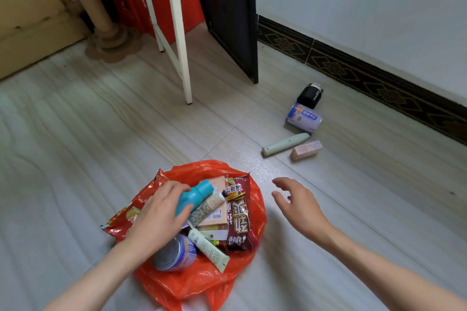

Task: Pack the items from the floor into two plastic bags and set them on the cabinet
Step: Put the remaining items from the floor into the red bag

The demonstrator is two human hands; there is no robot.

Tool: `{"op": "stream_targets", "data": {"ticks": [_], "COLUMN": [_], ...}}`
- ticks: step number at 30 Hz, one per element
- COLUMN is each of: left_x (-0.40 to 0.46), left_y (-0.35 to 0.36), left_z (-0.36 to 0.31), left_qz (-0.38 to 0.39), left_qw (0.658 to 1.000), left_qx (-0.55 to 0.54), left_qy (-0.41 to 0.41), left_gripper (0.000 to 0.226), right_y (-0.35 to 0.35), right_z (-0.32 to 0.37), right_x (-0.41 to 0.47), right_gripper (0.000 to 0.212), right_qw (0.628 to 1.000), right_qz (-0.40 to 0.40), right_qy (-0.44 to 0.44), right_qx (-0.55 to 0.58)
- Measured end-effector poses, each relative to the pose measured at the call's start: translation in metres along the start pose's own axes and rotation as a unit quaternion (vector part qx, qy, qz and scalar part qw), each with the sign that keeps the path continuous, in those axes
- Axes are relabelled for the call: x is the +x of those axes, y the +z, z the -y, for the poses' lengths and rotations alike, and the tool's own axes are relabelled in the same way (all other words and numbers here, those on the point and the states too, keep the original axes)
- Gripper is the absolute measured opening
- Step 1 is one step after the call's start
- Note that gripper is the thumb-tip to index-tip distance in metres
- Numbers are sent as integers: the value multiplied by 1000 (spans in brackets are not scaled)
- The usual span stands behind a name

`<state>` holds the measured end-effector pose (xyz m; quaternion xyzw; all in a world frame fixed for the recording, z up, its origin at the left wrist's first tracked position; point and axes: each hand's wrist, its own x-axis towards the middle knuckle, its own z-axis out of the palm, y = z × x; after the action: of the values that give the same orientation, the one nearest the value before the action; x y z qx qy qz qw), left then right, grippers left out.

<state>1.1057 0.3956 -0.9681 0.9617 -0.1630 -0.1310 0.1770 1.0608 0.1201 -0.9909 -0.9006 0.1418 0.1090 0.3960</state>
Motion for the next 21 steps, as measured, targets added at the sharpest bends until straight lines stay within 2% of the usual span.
{"op": "stream_targets", "data": {"ticks": [3, 5, 8, 12, 16, 21], "left_x": [40, 78, 134, 183, 220, 242], "left_y": [-9, -5, 22, 75, 105, 112], "left_z": [-30, -50, -78, -112, -141, -146], "left_qz": [47, 66, 57, 56, 53, 137], "left_qw": [994, 991, 992, 994, 991, 978], "left_qx": [39, 32, 20, 20, 68, 133], "left_qy": [89, 114, 111, 95, 101, 86], "left_gripper": [44, 44, 41, 45, 50, 37], "right_y": [-29, -47, -63, -71, -60, -56], "right_z": [-25, -39, -61, -90, -99, -96], "right_x": [22, 42, 73, 112, 134, 153], "right_gripper": [36, 37, 40, 52, 43, 29], "right_qw": [994, 987, 977, 951, 931, 911], "right_qz": [-21, -44, -70, -46, -66, -57], "right_qy": [-5, -8, -25, -40, -19, -34], "right_qx": [-105, -153, -201, -303, -358, -407]}}
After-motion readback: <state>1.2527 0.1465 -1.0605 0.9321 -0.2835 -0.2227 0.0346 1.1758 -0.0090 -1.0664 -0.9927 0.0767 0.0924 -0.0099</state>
